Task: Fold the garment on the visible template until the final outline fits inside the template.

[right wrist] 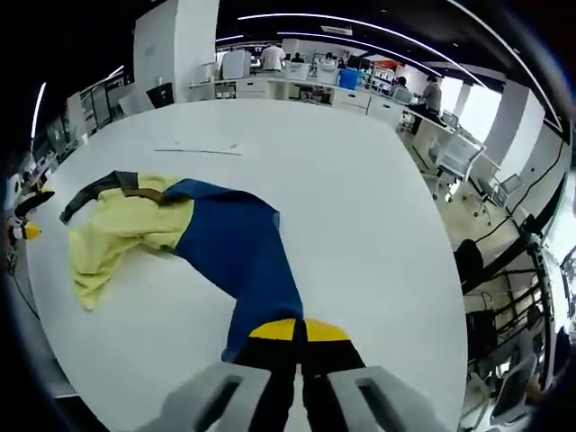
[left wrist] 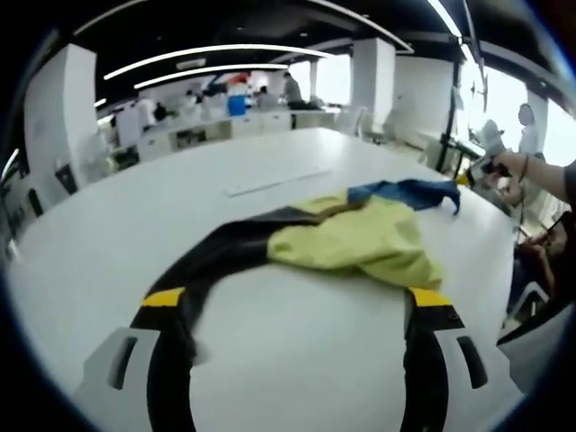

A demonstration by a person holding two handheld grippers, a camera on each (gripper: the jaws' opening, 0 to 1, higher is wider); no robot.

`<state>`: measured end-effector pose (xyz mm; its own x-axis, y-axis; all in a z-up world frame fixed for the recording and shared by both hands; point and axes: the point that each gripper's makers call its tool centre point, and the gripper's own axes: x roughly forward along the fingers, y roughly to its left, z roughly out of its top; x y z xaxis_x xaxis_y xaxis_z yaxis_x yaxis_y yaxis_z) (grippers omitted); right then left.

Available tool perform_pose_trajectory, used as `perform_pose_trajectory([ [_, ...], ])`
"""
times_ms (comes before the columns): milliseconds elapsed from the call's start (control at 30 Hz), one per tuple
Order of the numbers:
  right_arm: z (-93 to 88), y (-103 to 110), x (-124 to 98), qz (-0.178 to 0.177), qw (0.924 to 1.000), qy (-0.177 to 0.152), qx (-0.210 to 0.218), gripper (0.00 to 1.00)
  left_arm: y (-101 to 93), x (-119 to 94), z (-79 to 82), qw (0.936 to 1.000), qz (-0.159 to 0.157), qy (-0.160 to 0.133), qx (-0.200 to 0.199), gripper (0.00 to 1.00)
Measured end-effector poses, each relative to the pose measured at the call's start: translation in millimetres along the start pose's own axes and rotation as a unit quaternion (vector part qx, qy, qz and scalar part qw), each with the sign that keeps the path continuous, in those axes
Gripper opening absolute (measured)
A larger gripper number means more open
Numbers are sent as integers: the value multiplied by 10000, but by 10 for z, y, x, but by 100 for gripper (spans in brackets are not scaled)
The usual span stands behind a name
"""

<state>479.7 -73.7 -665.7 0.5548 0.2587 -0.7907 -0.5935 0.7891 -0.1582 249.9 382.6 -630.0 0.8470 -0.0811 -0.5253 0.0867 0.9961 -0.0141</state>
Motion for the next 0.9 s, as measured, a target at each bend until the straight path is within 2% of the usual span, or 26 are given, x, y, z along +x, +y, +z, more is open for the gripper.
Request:
perform_pose_trajectory([
  [100,-69,-152,43,-324,9988,205,-306,0,-31,4,1,10000,-33,-9,40,95],
  [233,-106,-246,132,-404,9981,309,-337,0,-64,9,-6,10000,-73,-1,63,95],
  [300,-135,-356,166,-635,9951,468,-602,0,-69,13,-23,9999,-86,18,48,95],
  [400,-103,-406,235,-707,9945,424,-651,0,-69,7,-56,9999,-91,37,27,95],
  [900,-188,-690,606,-925,9895,826,-737,0,-34,37,-79,9999,-77,110,-5,95],
])
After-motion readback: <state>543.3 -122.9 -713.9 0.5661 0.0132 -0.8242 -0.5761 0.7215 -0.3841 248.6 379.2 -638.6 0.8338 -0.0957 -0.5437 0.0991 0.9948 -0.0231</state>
